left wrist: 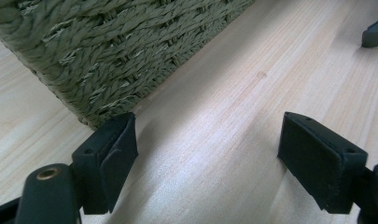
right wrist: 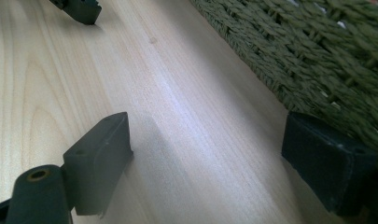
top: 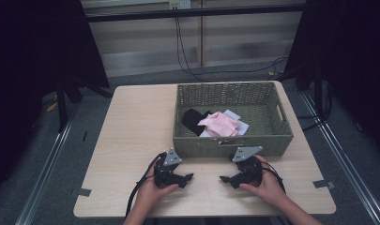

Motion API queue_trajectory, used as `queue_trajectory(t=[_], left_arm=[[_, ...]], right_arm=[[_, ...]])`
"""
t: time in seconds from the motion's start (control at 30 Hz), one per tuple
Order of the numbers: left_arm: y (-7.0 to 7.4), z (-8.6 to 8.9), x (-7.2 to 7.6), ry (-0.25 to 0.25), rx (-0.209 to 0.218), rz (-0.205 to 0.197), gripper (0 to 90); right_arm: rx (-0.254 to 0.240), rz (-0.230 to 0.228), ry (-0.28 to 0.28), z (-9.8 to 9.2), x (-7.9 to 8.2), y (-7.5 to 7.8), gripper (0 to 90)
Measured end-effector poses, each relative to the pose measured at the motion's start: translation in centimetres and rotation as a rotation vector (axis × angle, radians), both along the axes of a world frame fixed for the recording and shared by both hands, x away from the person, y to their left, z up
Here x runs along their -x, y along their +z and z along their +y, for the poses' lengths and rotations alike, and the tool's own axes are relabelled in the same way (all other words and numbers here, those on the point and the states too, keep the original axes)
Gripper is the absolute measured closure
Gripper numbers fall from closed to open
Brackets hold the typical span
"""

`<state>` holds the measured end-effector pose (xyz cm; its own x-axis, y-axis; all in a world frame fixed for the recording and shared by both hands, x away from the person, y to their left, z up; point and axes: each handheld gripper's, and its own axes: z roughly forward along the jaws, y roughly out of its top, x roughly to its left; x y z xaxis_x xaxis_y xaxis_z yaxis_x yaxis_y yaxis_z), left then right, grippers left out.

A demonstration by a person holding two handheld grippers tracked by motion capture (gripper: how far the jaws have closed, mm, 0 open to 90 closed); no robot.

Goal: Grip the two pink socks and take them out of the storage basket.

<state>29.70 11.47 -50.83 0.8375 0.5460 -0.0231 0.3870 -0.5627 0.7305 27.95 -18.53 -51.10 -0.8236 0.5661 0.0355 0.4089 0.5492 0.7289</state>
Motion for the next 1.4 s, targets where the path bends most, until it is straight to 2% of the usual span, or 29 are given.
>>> queue_trajectory(t=[0.37, 0.47, 0.6, 0.77, 0.8, 0.87, 0.97, 1.0, 1.07, 1.1, 1.13, 1.2, 1.33, 1.4], left_arm=[[0.0, 0.0, 0.0, 0.0, 0.0, 0.0, 19.1], [0.0, 0.0, 0.0, 0.0, 0.0, 0.001, 19.1], [0.0, 0.0, 0.0, 0.0, 0.0, 0.0, 19.1], [0.0, 0.0, 0.0, -0.001, 0.0, 0.0, 19.1], [0.0, 0.0, 0.0, -0.001, 0.0, 0.0, 19.1], [0.0, 0.0, 0.0, 0.0, 0.0, 0.0, 19.1], [0.0, 0.0, 0.0, 0.0, 0.0, 0.0, 19.1], [0.0, 0.0, 0.0, 0.0, -0.001, 0.0, 19.1], [0.0, 0.0, 0.0, -0.001, 0.0, 0.0, 19.1], [0.0, 0.0, 0.0, 0.0, -0.001, 0.0, 19.1], [0.0, 0.0, 0.0, 0.0, -0.001, 0.0, 19.1], [0.0, 0.0, 0.0, 0.0, -0.001, 0.0, 19.1], [0.0, 0.0, 0.0, 0.0, 0.0, 0.001, 19.1], [0.0, 0.0, 0.0, 0.0, -0.001, 0.001, 19.1]], right_arm=[[-0.001, 0.008, -0.004, -0.1, -0.1, 0.1, 15.2], [0.02, 0.057, 0.001, -0.3, -0.3, 0.6, 15.9], [0.029, 0.088, 0.016, -0.5, -0.5, 1.1, 15.9], [0.061, 0.102, 0.042, -1.0, -0.8, 2.5, 15.9], [0.077, 0.104, 0.054, -1.2, -1.1, 3.2, 15.9], [0.081, 0.109, 0.056, -1.3, -1.1, 3.5, 15.9], [0.082, 0.123, 0.073, -1.5, -1.4, 4.7, 16.0], [0.089, 0.135, 0.089, -1.6, -1.6, 5.5, 16.6], [0.087, 0.141, 0.092, -1.6, -1.6, 5.8, 16.6], [0.093, 0.154, 0.098, -1.7, -1.7, 6.5, 17.0], [0.093, 0.154, 0.098, -1.7, -1.7, 6.5, 17.0], [0.106, 0.167, 0.115, -1.7, -1.8, 7.5, 17.6], [0.118, 0.168, 0.13, -1.9, -2.1, 8.4, 17.9], [0.132, 0.163, 0.134, -2.2, -2.4, 9.4, 18.7]])
